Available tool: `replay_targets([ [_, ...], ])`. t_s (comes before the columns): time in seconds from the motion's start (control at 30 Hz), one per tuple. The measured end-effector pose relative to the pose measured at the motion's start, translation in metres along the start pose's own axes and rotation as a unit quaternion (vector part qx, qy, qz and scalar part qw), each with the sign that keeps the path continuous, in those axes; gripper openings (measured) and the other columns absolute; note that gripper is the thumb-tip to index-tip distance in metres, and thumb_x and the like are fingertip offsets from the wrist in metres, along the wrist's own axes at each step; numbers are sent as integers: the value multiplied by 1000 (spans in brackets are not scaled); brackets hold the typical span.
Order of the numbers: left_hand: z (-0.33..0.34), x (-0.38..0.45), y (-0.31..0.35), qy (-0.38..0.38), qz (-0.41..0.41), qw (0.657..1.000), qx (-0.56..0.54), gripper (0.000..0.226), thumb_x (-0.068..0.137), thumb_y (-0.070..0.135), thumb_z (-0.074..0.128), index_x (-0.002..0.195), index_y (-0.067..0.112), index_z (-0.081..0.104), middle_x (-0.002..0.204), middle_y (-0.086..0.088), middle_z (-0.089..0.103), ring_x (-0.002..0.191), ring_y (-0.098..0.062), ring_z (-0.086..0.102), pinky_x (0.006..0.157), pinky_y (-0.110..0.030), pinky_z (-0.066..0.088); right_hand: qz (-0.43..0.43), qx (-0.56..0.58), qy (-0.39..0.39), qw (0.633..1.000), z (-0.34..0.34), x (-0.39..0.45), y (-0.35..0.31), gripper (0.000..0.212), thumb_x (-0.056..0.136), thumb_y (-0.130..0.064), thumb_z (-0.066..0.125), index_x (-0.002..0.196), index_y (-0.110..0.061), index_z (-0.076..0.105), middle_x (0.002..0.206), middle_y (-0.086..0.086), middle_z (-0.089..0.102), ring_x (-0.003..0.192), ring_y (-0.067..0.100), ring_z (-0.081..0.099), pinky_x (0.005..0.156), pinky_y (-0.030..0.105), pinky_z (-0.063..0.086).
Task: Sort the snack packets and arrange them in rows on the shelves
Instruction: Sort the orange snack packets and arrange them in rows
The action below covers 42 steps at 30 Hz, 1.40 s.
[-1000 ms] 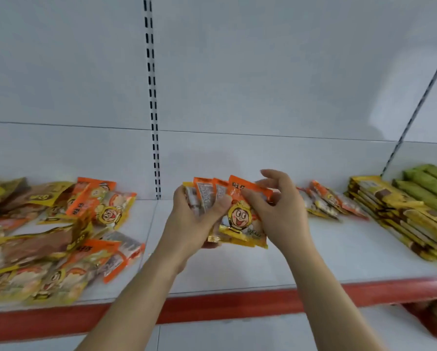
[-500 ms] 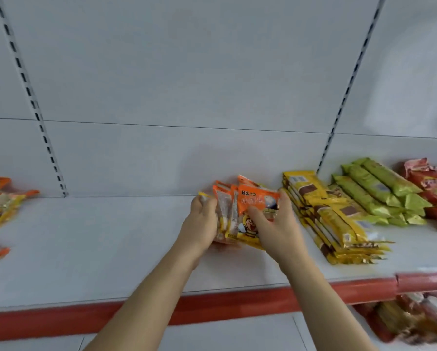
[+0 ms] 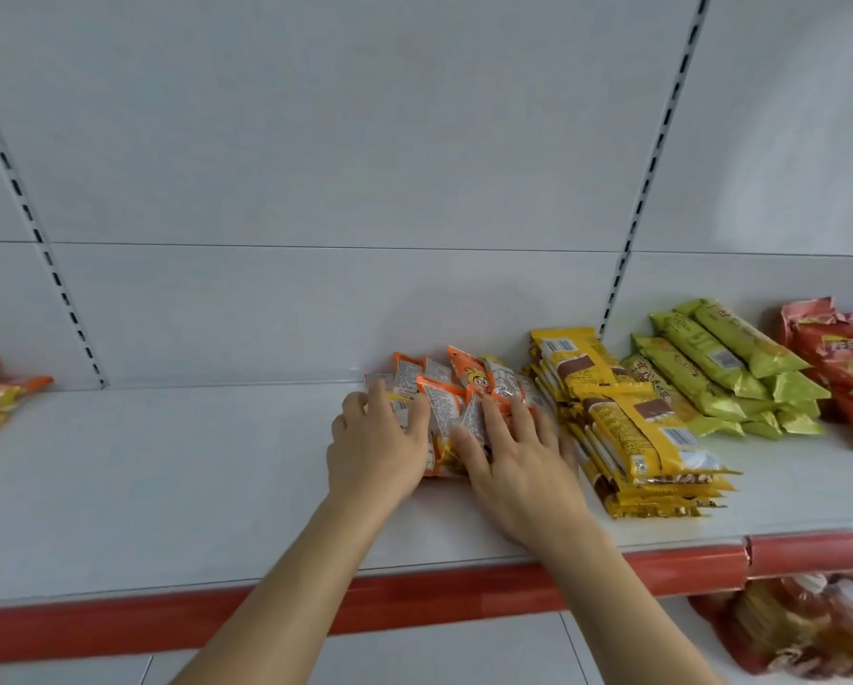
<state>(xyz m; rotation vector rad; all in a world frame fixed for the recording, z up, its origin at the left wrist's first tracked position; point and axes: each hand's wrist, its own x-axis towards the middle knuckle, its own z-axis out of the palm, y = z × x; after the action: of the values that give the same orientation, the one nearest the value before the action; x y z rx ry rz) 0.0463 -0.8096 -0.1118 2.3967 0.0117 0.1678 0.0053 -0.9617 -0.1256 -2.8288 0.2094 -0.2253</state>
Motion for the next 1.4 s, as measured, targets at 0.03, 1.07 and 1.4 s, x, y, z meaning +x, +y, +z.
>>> replay_targets([
  [0.03, 1, -1, 1, -1, 5, 1000, 4, 74, 101, 62, 39, 160, 20, 25, 157, -13, 35, 144, -35, 34, 112, -49, 36, 10, 1, -2, 1000, -2, 0, 0, 76, 94, -73, 8, 159, -34, 8, 168, 3, 5, 154, 31, 3, 119, 58, 12],
  [1.07, -230, -41, -230, 206, 121, 964, 117, 52, 94, 22, 69, 140, 3, 56, 134, -16, 64, 124, -37, 59, 102, -49, 50, -201, 29, 76, 976, 70, -72, -313, 84, 90, -68, 9, 150, -20, 43, 157, 12, 37, 152, 34, 18, 121, 52, 21],
  [1.4, -310, -47, -338, 148, -3, 957, 248, 44, 97, 51, 56, 123, 17, 65, 117, -3, 67, 111, -29, 59, 90, -44, 50, -247, 51, -37, 967, 116, -68, -430, 59, 101, -47, 28, 154, -20, 31, 151, 4, 46, 147, 30, 28, 119, 45, 27],
])
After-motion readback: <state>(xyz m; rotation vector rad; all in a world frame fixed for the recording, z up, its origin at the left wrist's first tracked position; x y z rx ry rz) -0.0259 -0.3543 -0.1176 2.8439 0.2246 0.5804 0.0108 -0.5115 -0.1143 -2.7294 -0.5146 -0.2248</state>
